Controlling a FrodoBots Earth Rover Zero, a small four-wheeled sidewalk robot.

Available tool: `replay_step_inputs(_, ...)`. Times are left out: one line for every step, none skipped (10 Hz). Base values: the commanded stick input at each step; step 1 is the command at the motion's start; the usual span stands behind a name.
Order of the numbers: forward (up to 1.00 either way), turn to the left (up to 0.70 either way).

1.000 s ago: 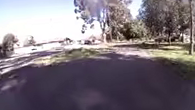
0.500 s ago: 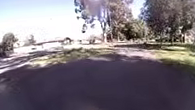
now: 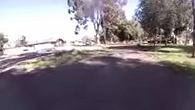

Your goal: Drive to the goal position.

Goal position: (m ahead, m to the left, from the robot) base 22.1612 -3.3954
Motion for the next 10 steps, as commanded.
replay_step_inputs(0.7,0.0)
replay_step_inputs(0.7,0.0)
replay_step_inputs(0.7,0.0)
replay_step_inputs(0.7,0.0)
replay_step_inputs(0.7,0.0)
replay_step_inputs(0.7,0.0)
replay_step_inputs(0.7,0.0)
replay_step_inputs(0.7,0.0)
replay_step_inputs(0.7,0.0)
replay_step_inputs(0.7,-0.03)
